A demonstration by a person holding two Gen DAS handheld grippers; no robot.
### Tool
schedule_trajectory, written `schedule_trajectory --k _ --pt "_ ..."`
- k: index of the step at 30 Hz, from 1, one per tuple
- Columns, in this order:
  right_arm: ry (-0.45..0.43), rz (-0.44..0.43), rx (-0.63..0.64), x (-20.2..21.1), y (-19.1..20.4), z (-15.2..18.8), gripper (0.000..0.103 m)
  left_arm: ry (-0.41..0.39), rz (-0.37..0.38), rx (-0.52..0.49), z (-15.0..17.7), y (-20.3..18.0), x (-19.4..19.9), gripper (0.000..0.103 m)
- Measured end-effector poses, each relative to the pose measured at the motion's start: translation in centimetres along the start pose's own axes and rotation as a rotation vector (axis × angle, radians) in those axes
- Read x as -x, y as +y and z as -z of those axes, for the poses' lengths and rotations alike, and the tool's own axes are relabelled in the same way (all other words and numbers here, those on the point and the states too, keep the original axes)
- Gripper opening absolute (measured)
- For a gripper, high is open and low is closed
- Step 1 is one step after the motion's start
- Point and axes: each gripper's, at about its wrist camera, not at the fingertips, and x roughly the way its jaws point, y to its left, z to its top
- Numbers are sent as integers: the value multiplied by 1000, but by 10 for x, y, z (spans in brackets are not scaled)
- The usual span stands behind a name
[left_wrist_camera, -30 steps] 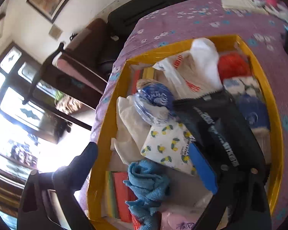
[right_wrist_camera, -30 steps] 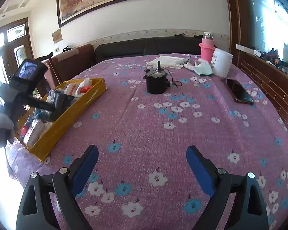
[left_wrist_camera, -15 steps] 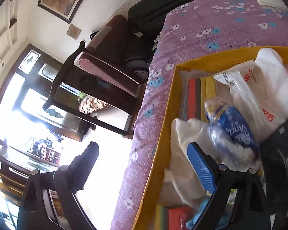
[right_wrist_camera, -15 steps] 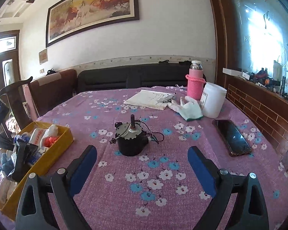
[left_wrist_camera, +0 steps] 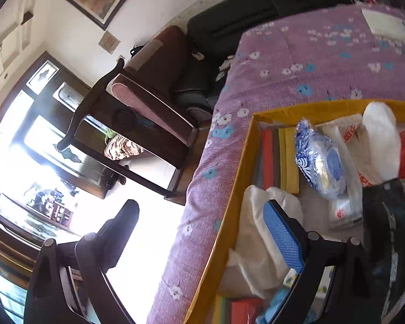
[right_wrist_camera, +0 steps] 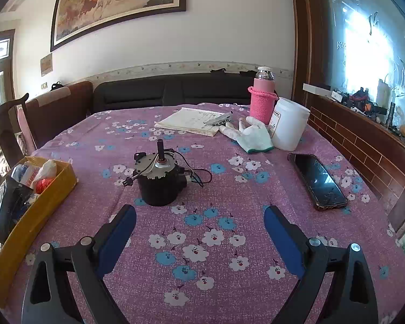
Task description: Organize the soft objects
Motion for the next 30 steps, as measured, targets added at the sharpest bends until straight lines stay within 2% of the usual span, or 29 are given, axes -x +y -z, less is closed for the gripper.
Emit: schedule_trajectory --k 3,4,6,7,9,12,13,15,16,19,23,27,30 --pt "-19 25 30 2 4 1 97 -172 17 161 31 37 55 93" --pt "-28 32 39 3 6 1 98 -238 0 211 44 47 76 94" --pt "-44 47 57 5 9 2 98 -388 -67 319 78 65 125 103" --pt "-51 57 65 6 10 2 98 -461 -102 372 97 73 149 103" --pt "-67 80 81 9 14 3 98 -596 -123 480 139 84 196 103" --pt "-111 117 98 18 19 3 98 -729 -115 629 185 89 233 103" --pt "-124 124 101 22 21 2 98 -730 -97 639 189 90 239 103" --pt "-128 125 86 42 25 3 98 -675 -13 588 189 86 243 103" --pt "-128 90 67 54 26 4 98 -650 9 578 189 83 242 103" --pt "-130 -88 17 103 36 18 102 -565 92 582 190 71 229 103" --pt "-129 -198 121 144 73 42 102 -407 231 580 187 58 198 103" --pt "-120 -293 239 167 109 65 102 -297 265 582 198 48 181 103" --pt "-125 -322 293 176 126 73 102 -260 275 592 207 45 180 103"
